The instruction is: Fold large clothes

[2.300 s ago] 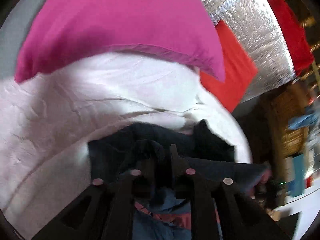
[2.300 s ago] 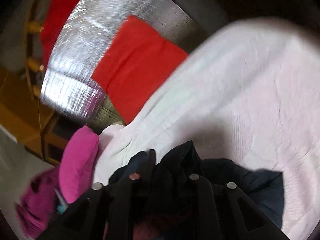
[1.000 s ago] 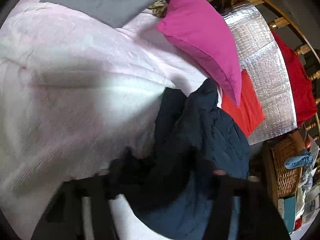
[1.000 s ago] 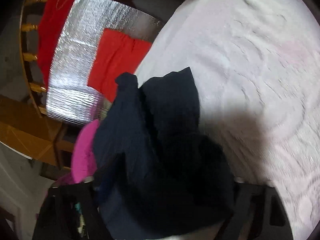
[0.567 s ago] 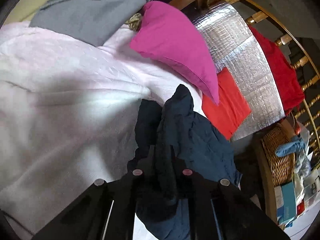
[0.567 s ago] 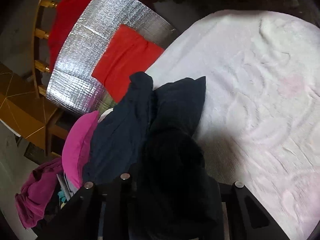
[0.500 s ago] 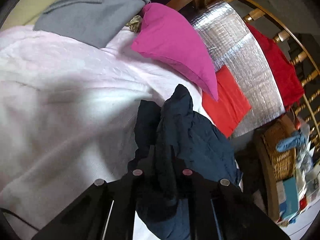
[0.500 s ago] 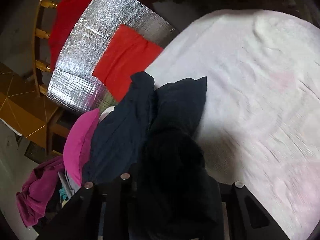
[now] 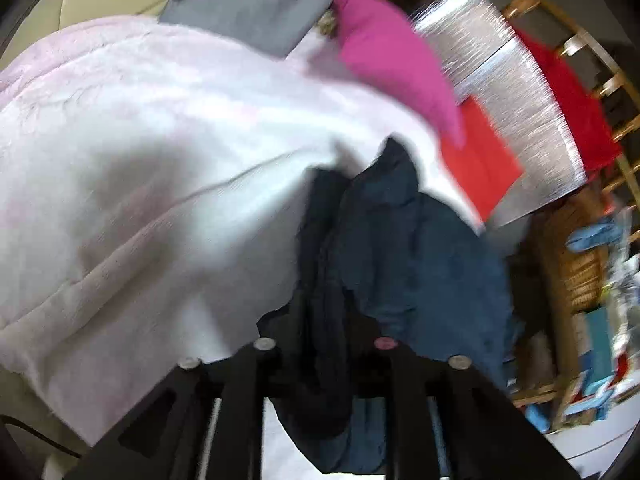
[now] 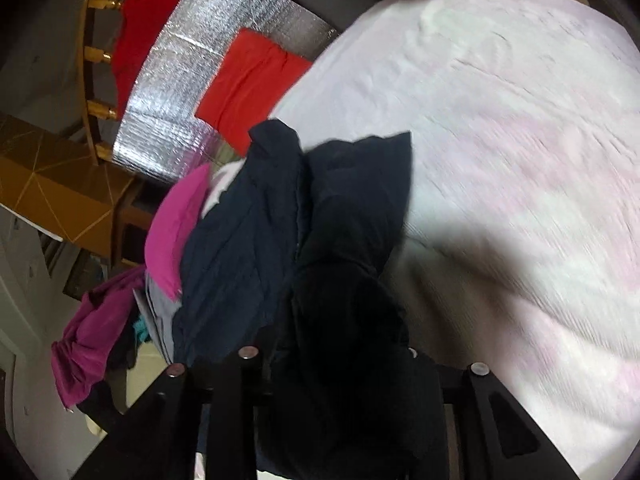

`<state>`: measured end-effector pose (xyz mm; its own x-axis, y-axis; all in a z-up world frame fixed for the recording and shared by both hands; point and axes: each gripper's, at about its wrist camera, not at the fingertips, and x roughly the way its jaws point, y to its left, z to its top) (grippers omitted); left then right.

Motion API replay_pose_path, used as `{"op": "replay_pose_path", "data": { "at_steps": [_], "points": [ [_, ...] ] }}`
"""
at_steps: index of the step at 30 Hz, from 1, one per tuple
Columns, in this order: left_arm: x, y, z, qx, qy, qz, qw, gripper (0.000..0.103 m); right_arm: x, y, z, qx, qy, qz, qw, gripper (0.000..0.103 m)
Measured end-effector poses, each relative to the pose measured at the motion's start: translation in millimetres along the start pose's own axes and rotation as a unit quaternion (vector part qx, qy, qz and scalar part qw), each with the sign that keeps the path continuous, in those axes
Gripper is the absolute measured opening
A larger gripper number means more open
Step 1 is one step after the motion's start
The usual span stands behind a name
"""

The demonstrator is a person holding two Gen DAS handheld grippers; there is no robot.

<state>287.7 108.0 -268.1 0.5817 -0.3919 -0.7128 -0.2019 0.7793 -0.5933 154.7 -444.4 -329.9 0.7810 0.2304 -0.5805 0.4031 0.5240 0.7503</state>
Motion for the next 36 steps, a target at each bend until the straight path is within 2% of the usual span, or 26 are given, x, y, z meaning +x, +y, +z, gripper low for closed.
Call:
{"op": "replay_pose_path", "data": {
  "at_steps": [2,3,4,6,9,10,11,12,13,15,19,22,23,25,26,27,28,29,30,31,33,36],
  "points": [
    [0,3,2,-0.004,0.009,0.014,0.9999,0.047,-2,-7,-3,0.008,0.011,0.003,1.000,0.047],
    [-4,4,4,-0.006,0.010,0.017,0.9998,0.051,-4,-9,-3,0.022,0.022,0.002,1.000,0.053],
    [-8,7,6,-0.011,0.011,0.013,0.9998,0.056,-9,-11,-3,0.031,0.033,-0.001,0.999,0.055],
    [-19,13,10,-0.026,0.007,0.002,0.9996,0.058,-22,-10,-1,0.024,0.042,-0.001,0.999,0.055],
    [-38,12,21,-0.022,-0.034,0.000,0.9992,0.061,-52,-7,4,-0.013,0.037,-0.023,0.999,0.056],
    [-42,7,26,-0.011,-0.051,0.006,0.9986,0.065,-66,-5,10,-0.022,0.016,-0.028,0.999,0.056],
    [-43,2,30,-0.003,-0.062,0.010,0.9980,0.068,-73,-4,15,-0.026,0.003,-0.031,0.999,0.061],
    [-40,-5,35,0.002,-0.070,0.012,0.9975,0.069,-79,-1,22,-0.033,-0.011,-0.034,0.999,0.068],
    [-31,-12,40,0.003,-0.065,0.011,0.9978,0.069,-81,5,33,-0.043,-0.026,-0.043,0.998,0.069],
    [-9,-20,48,-0.006,-0.043,0.004,0.9991,0.069,-72,18,47,-0.053,-0.035,-0.047,0.997,0.069],
    [37,-28,53,-0.031,-0.006,-0.008,0.9995,0.067,-19,49,80,-0.073,-0.015,-0.053,0.996,0.069],
    [55,-36,52,-0.013,-0.010,0.008,0.9998,0.066,28,66,92,-0.078,0.012,-0.065,0.995,0.069],
    [58,-38,52,-0.005,-0.014,0.015,0.9998,0.061,42,70,93,-0.083,0.028,-0.070,0.994,0.069],
    [63,-36,54,-0.006,-0.010,0.023,0.9997,0.052,65,75,89,-0.102,0.049,-0.096,0.989,0.062],
    [65,-35,57,-0.008,-0.011,0.020,0.9997,0.048,71,78,88,-0.113,0.051,-0.105,0.987,0.032],
    [66,-35,60,-0.009,-0.010,0.019,0.9997,0.045,76,81,86,-0.126,0.058,-0.113,0.984,0.018],
    [68,-35,62,-0.012,-0.007,0.019,0.9997,0.042,79,88,82,-0.145,0.056,-0.131,0.979,0.016],
    [71,-37,64,-0.013,-0.009,0.015,0.9998,0.038,76,95,79,-0.163,0.041,-0.141,0.976,0.010],
    [70,-39,67,-0.009,-0.015,0.010,0.9998,0.036,70,102,76,-0.181,0.022,-0.145,0.972,0.009],
    [70,-42,69,0.001,-0.020,0.011,0.9997,0.035,61,111,73,-0.197,-0.007,-0.144,0.970,0.009],
    [73,-47,69,0.013,-0.022,0.026,0.9993,0.035,46,119,70,-0.190,-0.048,-0.132,0.972,0.009],
    [80,-41,67,0.009,-0.006,0.041,0.9991,0.037,60,106,71,-0.173,-0.033,-0.150,0.973,0.009]
  ]
}}
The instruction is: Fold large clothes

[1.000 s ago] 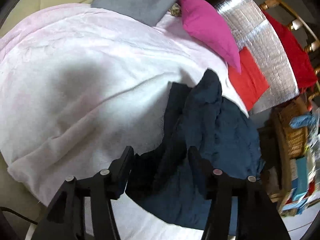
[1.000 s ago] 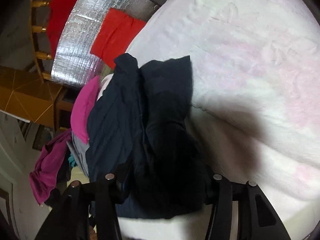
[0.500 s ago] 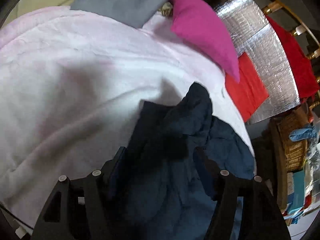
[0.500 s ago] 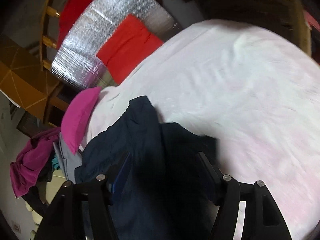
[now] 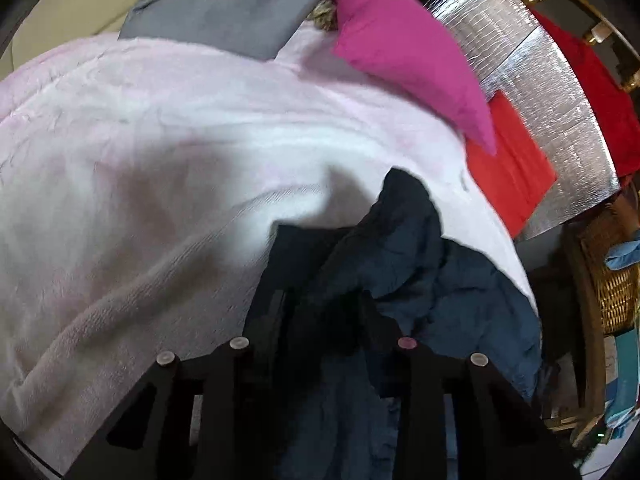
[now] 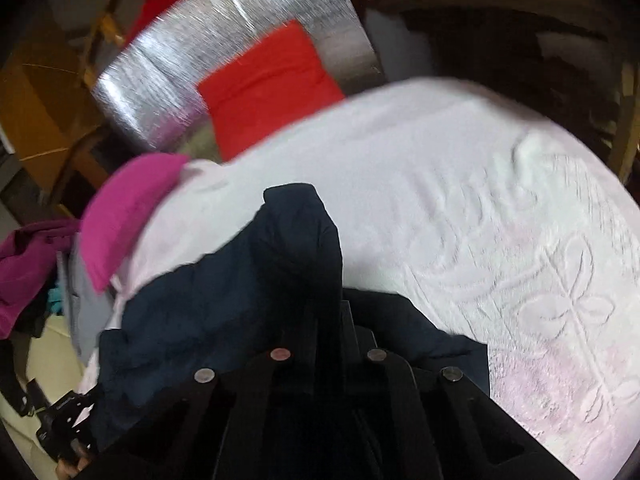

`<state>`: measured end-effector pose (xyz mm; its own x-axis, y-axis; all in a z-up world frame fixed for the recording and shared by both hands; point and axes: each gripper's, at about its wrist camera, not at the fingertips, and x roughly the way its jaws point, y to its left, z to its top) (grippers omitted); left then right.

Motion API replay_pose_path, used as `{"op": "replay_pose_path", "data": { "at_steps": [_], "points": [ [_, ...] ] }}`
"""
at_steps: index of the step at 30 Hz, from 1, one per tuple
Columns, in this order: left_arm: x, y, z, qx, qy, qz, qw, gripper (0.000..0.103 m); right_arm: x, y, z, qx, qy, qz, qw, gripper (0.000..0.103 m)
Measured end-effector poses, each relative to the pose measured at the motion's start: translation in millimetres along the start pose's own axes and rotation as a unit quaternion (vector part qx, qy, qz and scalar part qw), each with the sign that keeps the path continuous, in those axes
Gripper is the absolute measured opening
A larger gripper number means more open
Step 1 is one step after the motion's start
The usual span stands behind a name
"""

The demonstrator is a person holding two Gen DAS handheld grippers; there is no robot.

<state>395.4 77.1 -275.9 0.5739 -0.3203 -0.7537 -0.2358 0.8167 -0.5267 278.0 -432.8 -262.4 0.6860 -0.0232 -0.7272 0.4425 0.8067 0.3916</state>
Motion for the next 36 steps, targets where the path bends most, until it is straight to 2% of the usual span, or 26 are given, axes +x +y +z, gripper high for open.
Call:
{"op": "replay_pose_path", "data": {
  "at_steps": [2,3,4,5,7,8,9,10,11,12,14,18,22,24,26,28,29,30,32,36],
  "points": [
    [-1,1,-1,0.008,0.003,0.000,1.0000,0.040,25,-8,-8,-0.004,0.036,-0.012,0.999,0.014],
    [-4,1,-2,0.013,0.003,0.004,0.9999,0.041,30,-14,-12,0.010,0.048,-0.001,0.999,0.014],
    [-8,2,-2,0.016,0.003,0.004,0.9999,0.043,26,-18,-14,0.025,0.045,0.011,0.999,0.014],
    [-12,3,-3,0.022,0.003,0.006,0.9997,0.048,15,-25,-16,0.044,0.040,0.026,0.998,0.020],
    [-22,5,-3,0.030,0.009,0.006,0.9995,0.060,-2,-35,-20,0.065,0.033,0.048,0.996,0.039],
    [-31,7,-3,0.033,0.009,-0.001,0.9994,0.063,-17,-43,-24,0.075,0.027,0.061,0.995,0.065],
    [-37,8,-3,0.037,0.005,-0.008,0.9993,0.064,-26,-49,-27,0.079,0.021,0.064,0.995,0.083],
    [-44,10,-3,0.044,-0.001,-0.013,0.9989,0.069,-45,-59,-32,0.085,0.001,0.064,0.994,0.084],
    [-48,12,-2,0.049,-0.005,-0.014,0.9987,0.075,-57,-69,-36,0.087,-0.009,0.065,0.994,0.084],
    [-51,16,-1,0.050,-0.004,-0.017,0.9986,0.078,-60,-73,-37,0.088,-0.007,0.067,0.994,0.084],
    [-48,24,1,0.038,0.012,-0.026,0.9989,0.079,-64,-93,-45,0.111,0.024,0.088,0.990,0.084],
    [-17,39,-4,-0.006,0.107,-0.058,0.9925,0.079,-47,-121,-59,0.166,0.065,0.134,0.975,0.084],
    [1,28,-13,0.007,0.152,-0.101,0.9832,0.079,-9,-104,-69,0.170,0.105,0.168,0.965,0.085],
    [3,20,-15,0.022,0.148,-0.098,0.9839,0.077,-3,-93,-68,0.157,0.106,0.168,0.967,0.084],
    [6,16,-15,0.026,0.141,-0.095,0.9851,0.067,2,-70,-62,0.134,0.111,0.170,0.970,0.081],
    [11,13,-10,0.021,0.132,-0.097,0.9863,0.060,0,-48,-62,0.093,0.108,0.144,0.979,0.066],
    [12,12,-7,0.020,0.126,-0.098,0.9870,0.055,2,-29,-58,0.056,0.099,0.119,0.986,0.051],
    [13,10,-3,0.019,0.116,-0.100,0.9879,0.053,4,-13,-54,0.020,0.087,0.094,0.992,0.044],
    [14,4,5,0.018,0.097,-0.107,0.9893,0.045,8,1,-43,0.004,0.067,0.072,0.995,0.038],
    [20,-12,20,0.024,0.053,-0.107,0.9926,0.042,14,15,-11,0.020,0.005,0.079,0.997,0.034]
  ]
}}
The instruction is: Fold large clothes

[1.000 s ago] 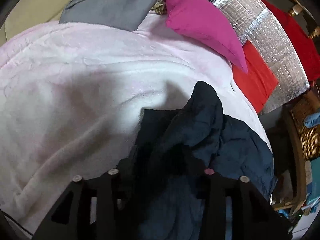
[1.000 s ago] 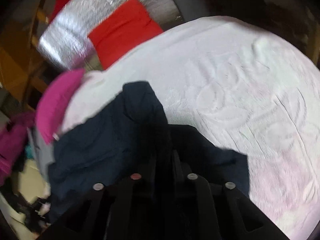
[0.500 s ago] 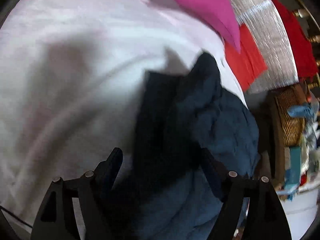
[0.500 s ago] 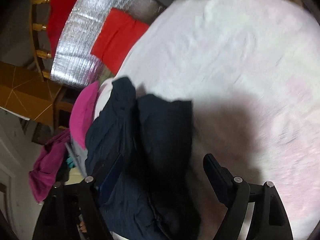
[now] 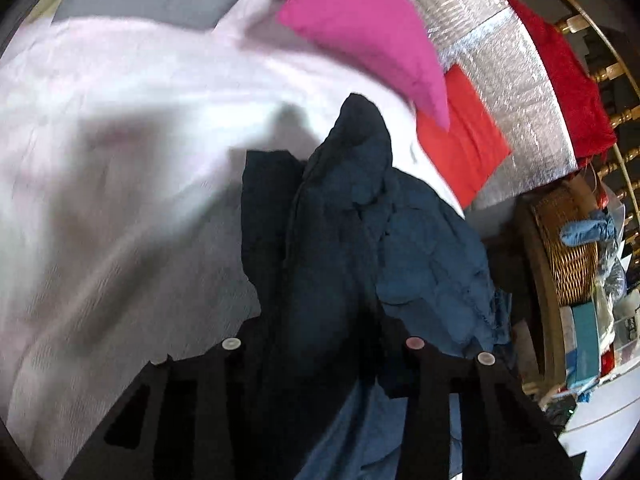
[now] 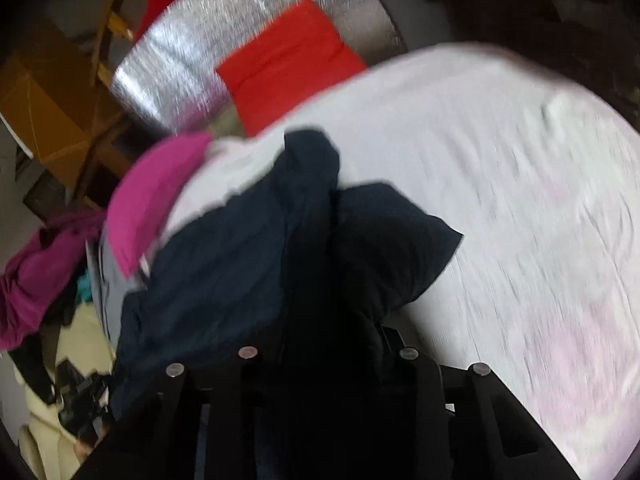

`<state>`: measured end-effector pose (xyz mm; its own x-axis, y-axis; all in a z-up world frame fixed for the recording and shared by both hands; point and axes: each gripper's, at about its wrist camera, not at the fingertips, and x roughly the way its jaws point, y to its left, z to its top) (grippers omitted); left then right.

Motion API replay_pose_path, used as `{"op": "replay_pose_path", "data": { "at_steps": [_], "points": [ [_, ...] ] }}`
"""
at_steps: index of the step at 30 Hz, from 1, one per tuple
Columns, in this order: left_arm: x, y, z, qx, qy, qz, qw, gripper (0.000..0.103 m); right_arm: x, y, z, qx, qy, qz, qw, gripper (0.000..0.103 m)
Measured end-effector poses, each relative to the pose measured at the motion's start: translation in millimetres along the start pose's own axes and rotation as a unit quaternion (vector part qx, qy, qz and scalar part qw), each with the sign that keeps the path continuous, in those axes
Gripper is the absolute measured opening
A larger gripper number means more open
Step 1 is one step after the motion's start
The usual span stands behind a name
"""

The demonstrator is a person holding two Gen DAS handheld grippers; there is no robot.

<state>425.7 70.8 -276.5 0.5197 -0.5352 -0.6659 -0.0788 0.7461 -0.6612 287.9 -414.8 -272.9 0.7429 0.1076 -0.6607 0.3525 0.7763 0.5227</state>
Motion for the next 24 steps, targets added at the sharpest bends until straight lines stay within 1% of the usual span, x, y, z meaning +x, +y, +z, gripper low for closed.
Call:
{"op": "replay_pose_path", "data": {
  "at_steps": [2,3,4,5,6,8,10,11,12,13,14,15,16,17,18,21,22,24],
  "points": [
    [7,-2,7,-0.003,-0.018,0.012,0.9998,0.042,5,1,9,0.012,-0.028,0.004,1.000,0.033],
    [12,-3,10,-0.006,-0.024,0.021,0.9995,0.042,9,0,10,0.011,-0.030,0.000,0.999,0.033],
    [17,-3,12,-0.008,-0.028,0.034,0.9990,0.049,19,-1,8,0.009,-0.028,-0.011,1.000,0.033],
    [21,-4,12,-0.006,-0.031,0.052,0.9982,0.058,33,-7,4,0.012,-0.015,-0.029,0.999,0.034],
    [25,-5,11,0.000,-0.032,0.067,0.9972,0.062,40,-13,1,0.015,-0.006,-0.040,0.999,0.041],
    [29,-9,9,0.020,-0.020,0.094,0.9952,0.064,42,-25,-5,0.024,-0.003,-0.041,0.999,0.049],
    [17,-11,11,0.028,-0.019,0.101,0.9944,0.064,33,-34,-6,0.039,0.003,-0.026,0.999,0.050],
    [6,-14,11,0.035,-0.028,0.100,0.9939,0.065,26,-37,-6,0.046,0.004,-0.018,0.999,0.050],
    [0,-19,12,0.042,-0.039,0.102,0.9931,0.065,19,-40,-6,0.051,0.004,-0.012,0.999,0.055],
    [-10,-23,11,0.050,-0.052,0.106,0.9917,0.069,12,-41,-6,0.056,0.002,-0.009,0.998,0.060],
    [-19,-24,9,0.058,-0.063,0.108,0.9905,0.075,2,-44,-7,0.062,-0.003,-0.007,0.998,0.068],
    [-29,-23,7,0.066,-0.072,0.108,0.9894,0.077,-5,-48,-8,0.066,-0.008,-0.006,0.998,0.071],
    [-38,-20,3,0.071,-0.078,0.111,0.9883,0.078,-15,-52,-13,0.069,-0.016,-0.003,0.998,0.071],
    [-43,-19,0,0.070,-0.077,0.117,0.9876,0.078,-27,-56,-16,0.069,-0.021,0.002,0.997,0.071],
    [-45,-13,-4,0.067,-0.071,0.125,0.9873,0.078,-30,-55,-15,0.070,-0.022,0.003,0.997,0.071],
    [-39,10,-16,0.051,-0.032,0.142,0.9881,0.078,-30,-55,-24,0.080,-0.012,0.010,0.997,0.071],
    [-33,18,-19,0.040,-0.016,0.143,0.9888,0.078,-23,-53,-27,0.080,-0.005,0.003,0.997,0.070],
    [-22,26,-19,0.027,0.007,0.134,0.9906,0.074,-15,-51,-36,0.073,0.004,-0.022,0.997,0.058]
  ]
}}
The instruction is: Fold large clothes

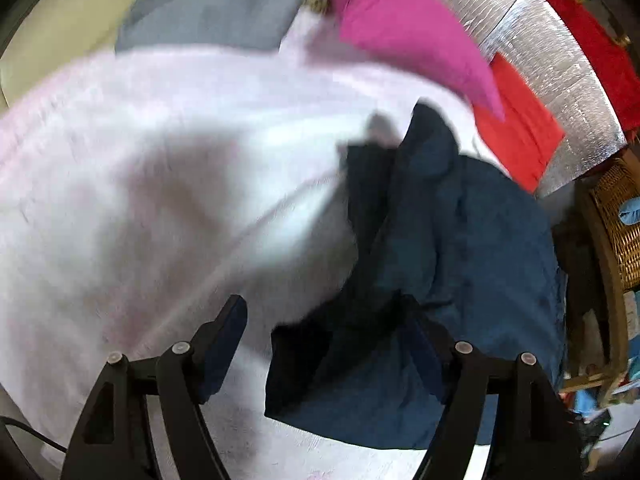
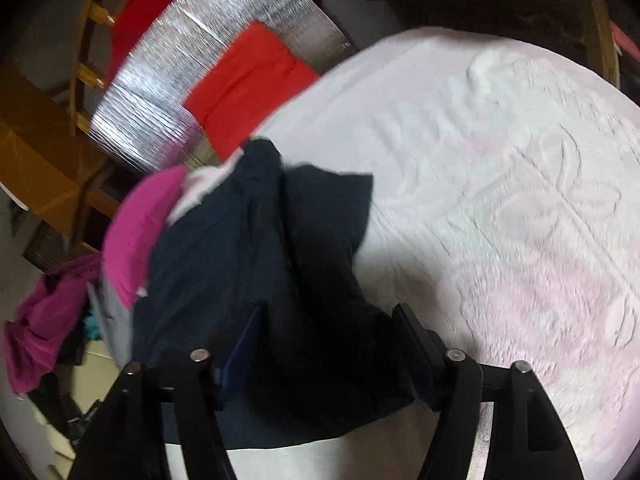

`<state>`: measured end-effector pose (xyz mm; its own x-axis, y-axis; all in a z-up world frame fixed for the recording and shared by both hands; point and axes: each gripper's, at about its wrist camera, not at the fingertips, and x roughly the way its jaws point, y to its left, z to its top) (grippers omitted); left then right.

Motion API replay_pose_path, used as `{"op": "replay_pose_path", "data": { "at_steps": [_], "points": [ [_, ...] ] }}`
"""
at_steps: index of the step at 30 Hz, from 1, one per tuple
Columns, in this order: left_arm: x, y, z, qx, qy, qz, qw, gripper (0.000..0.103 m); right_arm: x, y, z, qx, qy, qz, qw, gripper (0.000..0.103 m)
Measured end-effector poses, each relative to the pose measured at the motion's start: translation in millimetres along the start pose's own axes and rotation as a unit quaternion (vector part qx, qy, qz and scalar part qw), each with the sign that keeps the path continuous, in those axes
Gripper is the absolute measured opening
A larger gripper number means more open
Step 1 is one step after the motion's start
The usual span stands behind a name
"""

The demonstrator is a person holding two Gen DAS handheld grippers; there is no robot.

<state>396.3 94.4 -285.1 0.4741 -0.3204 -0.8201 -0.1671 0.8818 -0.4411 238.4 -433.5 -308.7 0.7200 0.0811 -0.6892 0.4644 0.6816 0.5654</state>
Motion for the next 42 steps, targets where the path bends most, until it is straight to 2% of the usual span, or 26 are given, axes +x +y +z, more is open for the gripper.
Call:
{"op": "replay_pose_path", "data": {
  "at_steps": [2,4,5,7,9,11,12,14,16,18,19,21,24,28,30,33,36,39,42],
  "points": [
    [4,-3,4,0.002,0.001,-0.020,0.9998,0.050,9,0,3,0.001,0.006,-0.013,1.000,0.051],
    [1,-8,7,0.014,-0.012,-0.027,0.9995,0.040,3,5,5,-0.001,0.000,-0.014,1.000,0.039],
    [0,-12,8,0.021,-0.019,-0.019,0.9994,0.040,-2,10,7,-0.008,-0.005,-0.008,1.000,0.030],
    [7,-17,8,0.033,-0.011,0.006,0.9994,0.043,-13,21,9,-0.023,-0.020,-0.005,1.000,0.030],
    [20,-18,10,0.029,0.009,0.021,0.9993,0.052,-11,23,8,-0.022,-0.019,-0.013,0.999,0.030],
    [18,-14,9,0.028,0.008,0.032,0.9991,0.061,8,19,4,-0.029,0.002,-0.047,0.998,0.033],
    [15,-12,9,0.027,0.005,0.035,0.9990,0.061,14,18,2,-0.037,0.006,-0.055,0.998,0.033],
    [6,-12,8,0.027,-0.007,0.037,0.9989,0.061,9,23,3,-0.050,0.001,-0.058,0.997,0.034],
    [-14,-15,4,0.036,-0.037,0.050,0.9974,0.061,1,23,6,-0.040,0.005,-0.045,0.998,0.039],
    [-33,-19,-4,0.051,-0.072,0.056,0.9945,0.064,-12,18,6,-0.021,-0.001,-0.025,0.999,0.057],
    [-41,-23,-9,0.059,-0.087,0.055,0.9930,0.069,-23,17,5,-0.014,-0.015,-0.014,1.000,0.059],
    [-51,-30,-17,0.071,-0.100,0.049,0.9913,0.072,-39,21,-4,-0.025,-0.040,-0.005,0.999,0.060],
    [-61,-44,-36,0.104,-0.106,0.041,0.9880,0.074,-53,30,-15,-0.052,-0.047,0.023,0.997,0.059],
    [-57,-60,-57,0.154,-0.101,0.076,0.9800,0.075,-55,51,-34,-0.089,-0.035,0.050,0.994,0.052],
    [-45,-62,-58,0.163,-0.088,0.102,0.9774,0.075,-49,57,-40,-0.096,-0.030,0.045,0.994,0.052],
    [-16,-63,-59,0.193,-0.056,0.162,0.9661,0.076,-25,63,-46,-0.102,-0.007,0.020,0.995,0.051],
    [-19,-65,-55,0.200,-0.070,0.164,0.9634,0.076,5,63,-49,-0.113,0.032,-0.025,0.993,0.052],
    [-25,-66,-56,0.210,-0.080,0.164,0.9603,0.076,-5,70,-46,-0.124,0.020,-0.019,0.992,0.051],
    [-40,-75,-61,0.234,-0.120,0.167,0.9503,0.076,-27,79,-38,-0.138,-0.018,0.004,0.990,0.051]
  ]
}}
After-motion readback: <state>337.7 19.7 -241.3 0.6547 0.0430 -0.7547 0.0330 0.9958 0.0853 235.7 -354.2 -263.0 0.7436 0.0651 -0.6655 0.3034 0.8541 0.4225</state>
